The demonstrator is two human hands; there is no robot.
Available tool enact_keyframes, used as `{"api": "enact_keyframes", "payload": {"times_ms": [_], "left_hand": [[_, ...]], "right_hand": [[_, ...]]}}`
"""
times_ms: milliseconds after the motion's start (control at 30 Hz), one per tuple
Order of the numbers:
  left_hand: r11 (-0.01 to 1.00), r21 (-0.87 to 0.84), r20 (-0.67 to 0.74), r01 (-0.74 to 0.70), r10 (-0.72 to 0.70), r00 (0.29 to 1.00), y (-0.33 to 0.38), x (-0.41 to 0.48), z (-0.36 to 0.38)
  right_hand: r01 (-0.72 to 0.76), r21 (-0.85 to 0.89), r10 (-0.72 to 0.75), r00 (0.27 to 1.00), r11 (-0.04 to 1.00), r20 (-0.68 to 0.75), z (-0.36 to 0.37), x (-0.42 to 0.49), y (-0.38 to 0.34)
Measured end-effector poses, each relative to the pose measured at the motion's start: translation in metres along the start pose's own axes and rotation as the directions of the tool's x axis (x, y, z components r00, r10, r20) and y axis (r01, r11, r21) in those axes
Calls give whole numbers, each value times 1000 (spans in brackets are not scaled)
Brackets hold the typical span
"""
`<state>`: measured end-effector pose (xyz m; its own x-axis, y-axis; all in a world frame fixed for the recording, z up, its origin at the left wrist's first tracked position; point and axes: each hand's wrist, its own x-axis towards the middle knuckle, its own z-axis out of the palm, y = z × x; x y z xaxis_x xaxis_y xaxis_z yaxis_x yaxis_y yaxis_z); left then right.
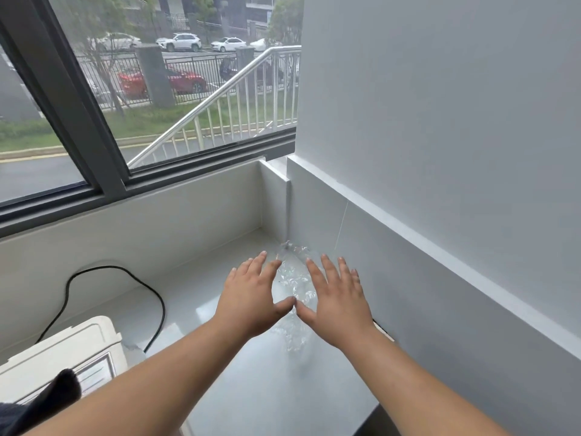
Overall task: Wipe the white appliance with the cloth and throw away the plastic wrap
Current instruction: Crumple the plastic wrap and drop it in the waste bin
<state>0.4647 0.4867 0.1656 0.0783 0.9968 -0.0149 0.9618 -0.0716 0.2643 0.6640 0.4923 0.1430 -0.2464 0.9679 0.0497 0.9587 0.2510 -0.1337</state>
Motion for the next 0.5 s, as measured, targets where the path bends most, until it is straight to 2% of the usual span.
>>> {"api": "enact_keyframes", "payload": {"times_ms": [333, 500], "left_hand": [[991, -59, 146, 118, -108, 983, 7, 17, 51], [961, -167, 301, 222, -165, 939, 9, 29, 69]], "right_hand": [[11, 65, -21, 988, 998, 153, 58, 15, 10], [-41, 168, 4, 976, 985, 219, 81, 19, 8]]}}
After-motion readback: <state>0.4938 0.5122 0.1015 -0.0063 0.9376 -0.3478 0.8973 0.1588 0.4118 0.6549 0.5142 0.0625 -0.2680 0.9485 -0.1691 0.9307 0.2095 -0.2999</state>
